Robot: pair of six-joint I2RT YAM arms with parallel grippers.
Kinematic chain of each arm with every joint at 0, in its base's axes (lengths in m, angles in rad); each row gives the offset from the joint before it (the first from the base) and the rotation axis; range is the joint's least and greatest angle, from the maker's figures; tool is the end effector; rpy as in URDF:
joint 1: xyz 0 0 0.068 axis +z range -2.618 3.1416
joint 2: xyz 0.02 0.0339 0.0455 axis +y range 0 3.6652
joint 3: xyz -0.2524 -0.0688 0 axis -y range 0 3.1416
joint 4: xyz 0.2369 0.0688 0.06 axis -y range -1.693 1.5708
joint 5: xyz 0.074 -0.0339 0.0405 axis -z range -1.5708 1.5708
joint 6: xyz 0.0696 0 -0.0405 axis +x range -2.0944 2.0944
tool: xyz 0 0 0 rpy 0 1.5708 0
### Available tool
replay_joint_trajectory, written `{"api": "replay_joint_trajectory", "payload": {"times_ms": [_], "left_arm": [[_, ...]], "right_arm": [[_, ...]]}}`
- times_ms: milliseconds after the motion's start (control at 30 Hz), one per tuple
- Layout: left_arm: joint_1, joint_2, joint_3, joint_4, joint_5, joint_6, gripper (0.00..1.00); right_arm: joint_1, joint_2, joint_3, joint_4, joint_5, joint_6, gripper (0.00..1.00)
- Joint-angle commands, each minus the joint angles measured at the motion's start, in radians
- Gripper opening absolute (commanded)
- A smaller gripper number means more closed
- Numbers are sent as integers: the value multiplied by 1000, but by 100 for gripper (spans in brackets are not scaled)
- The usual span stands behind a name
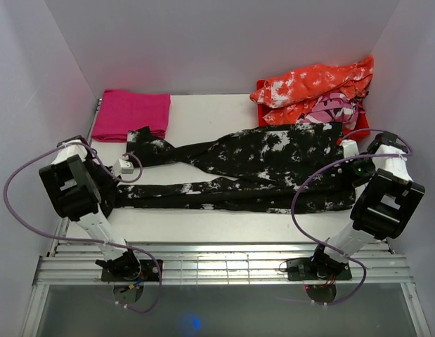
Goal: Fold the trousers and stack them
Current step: Flatten the trousers out
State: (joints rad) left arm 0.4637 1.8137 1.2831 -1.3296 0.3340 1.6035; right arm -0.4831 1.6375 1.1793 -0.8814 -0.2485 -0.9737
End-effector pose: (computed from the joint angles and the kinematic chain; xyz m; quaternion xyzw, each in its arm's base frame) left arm 0.2566 0.1028 0.1564 0.5063 0.8345 -0.2063 0.0686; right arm 0.2809 -0.1280 0.1767 -0.2532 0.9527 0.0157 0.1674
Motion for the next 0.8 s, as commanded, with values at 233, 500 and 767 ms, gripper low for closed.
{"api": "replay_joint_trajectory", "payload": {"times_ms": [233,500,767], "left_arm": [[-22,354,625,-72,192,-358,76],[171,-72,113,205,188,-358,98],[171,-140,-113,316,166,-350,98]], "right_arm": [[1,79,151,27,38,41,63],[-29,-183,95,-87,117,-84,82],[84,-370,-222,-140,72,-226,67]]}}
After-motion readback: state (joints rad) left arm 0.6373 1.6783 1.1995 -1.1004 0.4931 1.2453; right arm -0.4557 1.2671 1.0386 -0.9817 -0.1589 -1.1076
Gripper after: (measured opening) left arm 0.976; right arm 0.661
